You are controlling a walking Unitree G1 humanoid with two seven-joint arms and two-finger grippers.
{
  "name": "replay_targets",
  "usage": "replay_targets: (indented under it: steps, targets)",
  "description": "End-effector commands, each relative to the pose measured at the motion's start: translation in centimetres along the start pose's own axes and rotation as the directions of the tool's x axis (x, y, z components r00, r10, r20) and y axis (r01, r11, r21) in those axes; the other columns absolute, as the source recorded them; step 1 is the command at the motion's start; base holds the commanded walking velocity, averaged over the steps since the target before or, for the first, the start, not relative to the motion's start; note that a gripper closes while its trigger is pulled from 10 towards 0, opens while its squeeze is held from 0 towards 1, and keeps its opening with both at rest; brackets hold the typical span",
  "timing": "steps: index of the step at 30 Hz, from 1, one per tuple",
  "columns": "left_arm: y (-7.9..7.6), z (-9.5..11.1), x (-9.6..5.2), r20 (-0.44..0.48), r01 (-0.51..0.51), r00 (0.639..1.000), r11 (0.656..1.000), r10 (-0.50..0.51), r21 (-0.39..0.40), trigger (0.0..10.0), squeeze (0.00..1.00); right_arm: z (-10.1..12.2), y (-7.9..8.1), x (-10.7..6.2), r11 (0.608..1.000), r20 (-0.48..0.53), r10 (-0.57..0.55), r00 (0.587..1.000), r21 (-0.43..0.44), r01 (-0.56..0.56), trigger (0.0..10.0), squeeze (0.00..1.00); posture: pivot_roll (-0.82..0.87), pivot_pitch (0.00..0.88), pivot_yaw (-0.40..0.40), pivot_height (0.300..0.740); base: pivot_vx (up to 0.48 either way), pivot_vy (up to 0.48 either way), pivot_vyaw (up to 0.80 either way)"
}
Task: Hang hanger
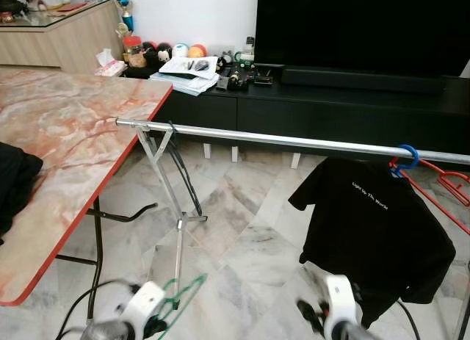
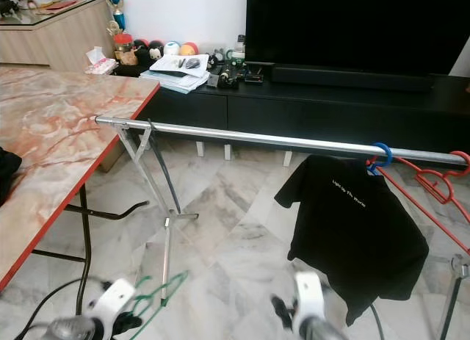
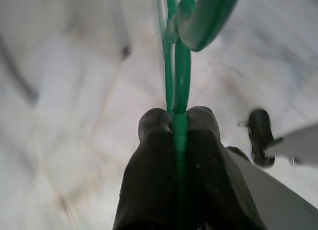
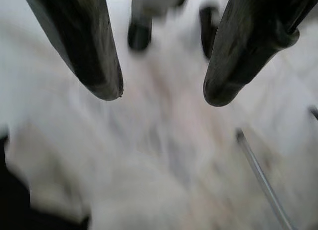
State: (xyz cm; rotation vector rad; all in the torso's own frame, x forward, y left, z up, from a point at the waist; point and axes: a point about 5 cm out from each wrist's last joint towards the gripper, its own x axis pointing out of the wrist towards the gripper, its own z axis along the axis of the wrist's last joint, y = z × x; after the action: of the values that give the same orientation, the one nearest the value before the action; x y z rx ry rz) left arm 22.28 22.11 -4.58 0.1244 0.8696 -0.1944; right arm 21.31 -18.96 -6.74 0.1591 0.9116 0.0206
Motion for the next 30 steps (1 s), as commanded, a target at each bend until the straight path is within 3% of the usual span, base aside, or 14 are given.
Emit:
replay_targets:
  steps: [1, 7, 9, 18, 30]
  targets:
    - [1.1, -1.7, -0.3, -0.043, -0.12, 0.992, 0.986, 0.116, -0.114, 10.0, 0.0, -2.0, 0.1, -0.2, 1.0, -0.059, -0.025, 0.998, 0.016, 0.026, 10.0, 0.0, 0.01, 0.088, 0.015, 0.74, 0.0, 0.0, 0.0]
    - [0.4, -6.6, -1.1, -0.213, -0.173, 0.967, 0.975, 0.141, -0.138, 10.0, 0.0, -4.6, 0.6, -0.6, 0.996, -0.098, -0.052, 0.994, 0.069, 0.059, 10.0, 0.0, -0.03, 0.073, 0.048, 0.74, 0.0, 0.0, 0.0]
    - [-0.1, -7.4, -1.1, -0.237, -0.172, 0.962, 0.977, 0.139, -0.124, 10.0, 0.0, -5.4, 0.5, -0.8, 0.994, -0.111, -0.069, 0.991, 0.071, 0.077, 10.0, 0.0, -0.04, 0.065, 0.052, 0.74, 0.0, 0.0, 0.0]
    - [-0.7, -7.4, -0.9, -0.227, -0.167, 0.964, 0.98, 0.139, -0.111, 10.0, 0.0, -6.9, -1.4, -1.5, 0.978, -0.151, -0.177, 0.973, 0.085, 0.191, 10.0, 0.0, -0.03, 0.024, 0.054, 0.74, 0.0, -0.365, -0.09]
    - [-0.7, -7.8, -1.0, -0.232, -0.176, 0.961, 0.979, 0.149, -0.1, 10.0, 0.0, -6.4, -0.9, -1.3, 0.982, -0.133, -0.164, 0.977, 0.07, 0.174, 10.0, 0.0, -0.02, 0.002, 0.044, 0.74, 0.0, -0.405, -0.62]
